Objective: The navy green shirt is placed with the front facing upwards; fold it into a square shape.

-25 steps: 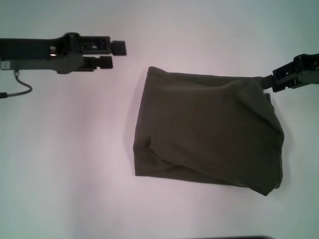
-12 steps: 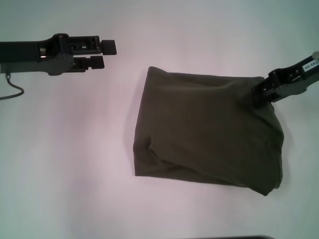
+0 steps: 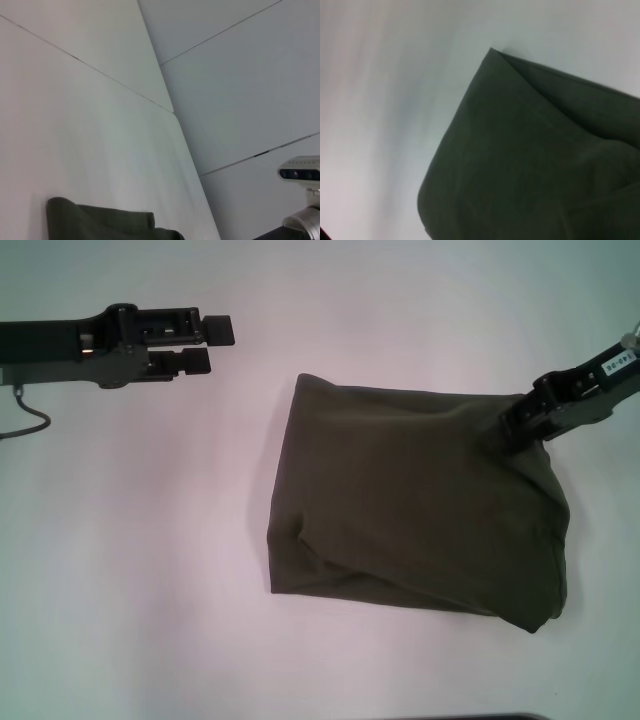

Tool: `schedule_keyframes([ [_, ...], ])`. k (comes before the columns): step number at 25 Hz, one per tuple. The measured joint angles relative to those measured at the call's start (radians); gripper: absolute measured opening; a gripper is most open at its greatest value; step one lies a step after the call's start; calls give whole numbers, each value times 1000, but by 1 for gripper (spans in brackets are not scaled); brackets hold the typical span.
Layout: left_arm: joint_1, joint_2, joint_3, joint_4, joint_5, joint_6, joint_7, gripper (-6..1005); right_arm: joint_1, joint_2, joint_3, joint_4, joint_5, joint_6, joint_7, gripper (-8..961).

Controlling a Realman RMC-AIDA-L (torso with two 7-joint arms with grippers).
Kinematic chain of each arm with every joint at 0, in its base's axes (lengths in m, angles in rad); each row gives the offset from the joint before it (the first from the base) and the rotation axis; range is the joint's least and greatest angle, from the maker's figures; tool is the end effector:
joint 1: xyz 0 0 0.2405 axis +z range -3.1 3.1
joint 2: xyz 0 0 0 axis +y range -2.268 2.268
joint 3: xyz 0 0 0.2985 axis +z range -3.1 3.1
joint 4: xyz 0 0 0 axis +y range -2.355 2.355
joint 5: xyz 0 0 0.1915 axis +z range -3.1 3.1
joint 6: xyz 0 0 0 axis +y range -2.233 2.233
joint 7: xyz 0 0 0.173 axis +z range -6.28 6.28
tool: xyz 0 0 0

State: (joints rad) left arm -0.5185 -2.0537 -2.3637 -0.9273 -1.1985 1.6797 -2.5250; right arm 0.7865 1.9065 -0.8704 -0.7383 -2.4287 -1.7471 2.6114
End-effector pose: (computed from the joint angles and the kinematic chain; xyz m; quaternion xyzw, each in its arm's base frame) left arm -0.2398 0.3495 -0.0055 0.7685 0.5874 0.2536 0.0073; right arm 0.2606 0.3771 0.0019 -0.7966 0.6021 -0.0510 0.0165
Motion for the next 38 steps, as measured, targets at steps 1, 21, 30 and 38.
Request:
schedule_keyframes([
  [1,-1,-2,0,0,0,0,0,720,3,7,-2,3,3,0,-1,428],
  [21,-8,-5,-9,37,-1,-9,12,721,-2,49,-92,-106,-130,36,80,430],
  [30,-9,-5,-9,38,-1,-12,14,720,-15,22,-10,-109,-156,69,71,431],
  [38,-8,-5,-9,40,-1,-14,14,720,-40,12,4,-111,-171,128,51,432],
])
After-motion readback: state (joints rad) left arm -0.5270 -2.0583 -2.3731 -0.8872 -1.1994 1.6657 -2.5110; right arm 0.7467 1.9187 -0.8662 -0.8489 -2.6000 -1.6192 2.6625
